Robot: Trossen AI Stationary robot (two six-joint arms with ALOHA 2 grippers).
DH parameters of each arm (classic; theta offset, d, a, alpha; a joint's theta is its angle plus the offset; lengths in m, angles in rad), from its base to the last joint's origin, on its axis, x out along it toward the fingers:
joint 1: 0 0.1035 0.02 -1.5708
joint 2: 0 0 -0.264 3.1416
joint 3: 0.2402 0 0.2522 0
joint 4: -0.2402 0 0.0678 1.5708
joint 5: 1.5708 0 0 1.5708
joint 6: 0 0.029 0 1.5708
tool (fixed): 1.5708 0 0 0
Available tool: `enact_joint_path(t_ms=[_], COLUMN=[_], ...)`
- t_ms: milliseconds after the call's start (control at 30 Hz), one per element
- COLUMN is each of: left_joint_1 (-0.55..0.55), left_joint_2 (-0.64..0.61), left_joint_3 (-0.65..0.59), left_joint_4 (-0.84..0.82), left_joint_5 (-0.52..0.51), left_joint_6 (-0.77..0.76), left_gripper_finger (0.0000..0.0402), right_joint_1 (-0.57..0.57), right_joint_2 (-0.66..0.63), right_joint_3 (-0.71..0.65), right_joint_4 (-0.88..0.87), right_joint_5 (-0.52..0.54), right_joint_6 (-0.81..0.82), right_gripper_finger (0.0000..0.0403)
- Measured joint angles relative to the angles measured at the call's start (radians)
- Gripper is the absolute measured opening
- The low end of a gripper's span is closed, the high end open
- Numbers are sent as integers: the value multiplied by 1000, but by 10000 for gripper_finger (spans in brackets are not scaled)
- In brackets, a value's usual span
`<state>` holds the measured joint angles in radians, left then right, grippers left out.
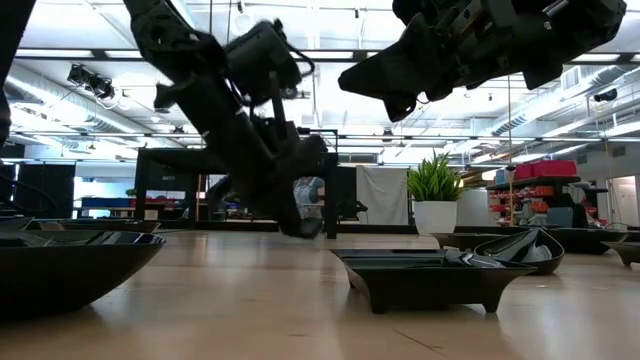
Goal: Pick & Place Mini shaped plates
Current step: Stack the black drop shaped plate on top of the black drop shaped plates on the shelf
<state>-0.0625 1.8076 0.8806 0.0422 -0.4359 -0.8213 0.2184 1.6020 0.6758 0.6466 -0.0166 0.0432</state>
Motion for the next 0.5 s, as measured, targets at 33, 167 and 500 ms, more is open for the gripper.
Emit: enact_joint_path(t_ms=[33,167,500], left_joint_1=[-5,-25,-103], left_joint_2=[-14,-87,-404], left_joint_3=[0,0,0], left_joint_4=[5,-34,-348], left_joint_5=[-1,-1,-20], left_joint_6=[12,42,-1], left_gripper_finger=[9,9,5], right_joint_1=[0,0,0], right_joint_2=[0,0,0], right_joint_3=[0,0,1], right_joint_4=[-1,-11,-19], right_joint_5=[0,0,0], right_joint_6=[0,0,13], right_gripper_finger=[32,32,32])
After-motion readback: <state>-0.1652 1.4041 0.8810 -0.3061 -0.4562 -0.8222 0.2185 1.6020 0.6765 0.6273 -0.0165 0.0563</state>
